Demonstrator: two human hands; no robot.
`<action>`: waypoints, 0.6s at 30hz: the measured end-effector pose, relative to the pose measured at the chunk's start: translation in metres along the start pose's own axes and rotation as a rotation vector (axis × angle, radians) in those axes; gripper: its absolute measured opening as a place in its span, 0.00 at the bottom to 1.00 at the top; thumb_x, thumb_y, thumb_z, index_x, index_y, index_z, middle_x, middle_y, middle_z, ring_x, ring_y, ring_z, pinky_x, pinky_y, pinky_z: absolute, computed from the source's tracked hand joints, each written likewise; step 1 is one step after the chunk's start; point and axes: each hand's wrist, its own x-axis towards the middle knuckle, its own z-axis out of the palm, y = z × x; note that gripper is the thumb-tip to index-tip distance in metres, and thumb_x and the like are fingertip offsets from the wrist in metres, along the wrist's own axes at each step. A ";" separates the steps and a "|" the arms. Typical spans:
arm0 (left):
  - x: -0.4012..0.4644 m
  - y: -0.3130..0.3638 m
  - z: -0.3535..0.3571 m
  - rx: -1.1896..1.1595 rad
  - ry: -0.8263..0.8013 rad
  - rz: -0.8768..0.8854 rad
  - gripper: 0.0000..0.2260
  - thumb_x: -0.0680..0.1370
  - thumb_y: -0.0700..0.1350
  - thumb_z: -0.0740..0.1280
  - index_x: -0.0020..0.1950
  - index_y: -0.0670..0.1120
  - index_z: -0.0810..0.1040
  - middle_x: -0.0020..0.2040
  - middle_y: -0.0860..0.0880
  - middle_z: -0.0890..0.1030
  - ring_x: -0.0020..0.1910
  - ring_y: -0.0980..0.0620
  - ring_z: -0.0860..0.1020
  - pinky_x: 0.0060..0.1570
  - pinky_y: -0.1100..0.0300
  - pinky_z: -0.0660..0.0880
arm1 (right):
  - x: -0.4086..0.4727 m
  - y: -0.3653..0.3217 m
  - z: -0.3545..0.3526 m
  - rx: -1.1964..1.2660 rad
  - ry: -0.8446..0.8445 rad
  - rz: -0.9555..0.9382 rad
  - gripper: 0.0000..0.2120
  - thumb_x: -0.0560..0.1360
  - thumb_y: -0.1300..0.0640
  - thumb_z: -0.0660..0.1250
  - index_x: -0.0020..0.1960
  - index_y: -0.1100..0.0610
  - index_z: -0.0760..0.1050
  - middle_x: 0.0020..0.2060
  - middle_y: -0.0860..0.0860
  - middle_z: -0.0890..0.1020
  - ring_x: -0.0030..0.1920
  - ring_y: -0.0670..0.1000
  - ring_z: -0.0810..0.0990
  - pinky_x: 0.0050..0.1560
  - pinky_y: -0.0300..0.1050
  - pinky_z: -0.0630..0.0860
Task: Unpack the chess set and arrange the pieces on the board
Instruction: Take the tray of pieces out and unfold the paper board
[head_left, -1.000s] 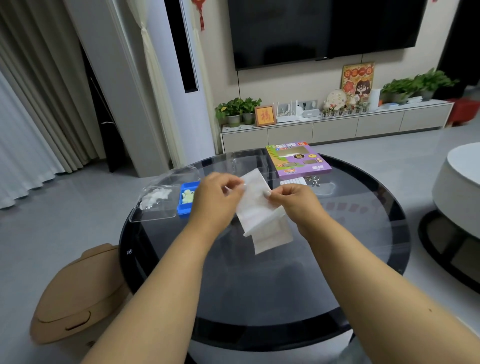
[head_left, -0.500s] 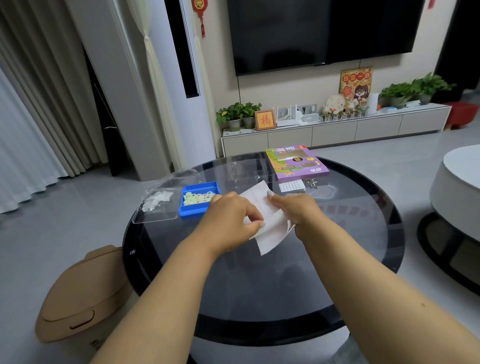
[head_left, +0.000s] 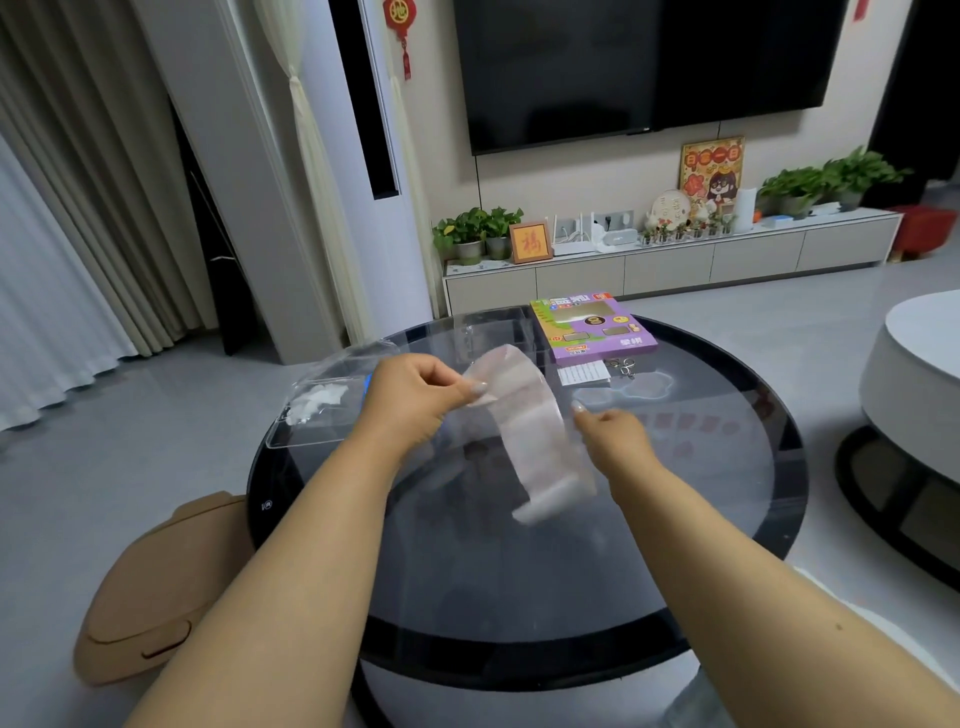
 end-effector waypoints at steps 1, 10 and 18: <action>0.002 0.001 -0.002 -0.025 -0.003 -0.012 0.11 0.67 0.46 0.79 0.34 0.41 0.80 0.32 0.46 0.80 0.31 0.53 0.73 0.35 0.61 0.71 | -0.002 -0.001 -0.002 0.031 0.049 -0.089 0.14 0.76 0.48 0.64 0.37 0.55 0.69 0.33 0.49 0.74 0.40 0.54 0.73 0.42 0.44 0.68; 0.014 0.004 0.002 -0.204 0.015 -0.147 0.15 0.67 0.45 0.78 0.29 0.45 0.73 0.31 0.47 0.79 0.32 0.50 0.73 0.29 0.62 0.69 | -0.025 -0.045 -0.003 -0.019 -0.169 -0.731 0.13 0.68 0.66 0.69 0.44 0.49 0.82 0.49 0.46 0.77 0.54 0.45 0.73 0.47 0.32 0.66; 0.021 -0.006 0.012 -0.484 0.110 -0.314 0.09 0.77 0.40 0.69 0.39 0.42 0.73 0.41 0.42 0.79 0.35 0.49 0.79 0.29 0.59 0.79 | -0.035 -0.032 -0.002 0.143 -0.370 -0.584 0.24 0.79 0.41 0.53 0.40 0.50 0.83 0.49 0.51 0.82 0.47 0.40 0.77 0.50 0.32 0.68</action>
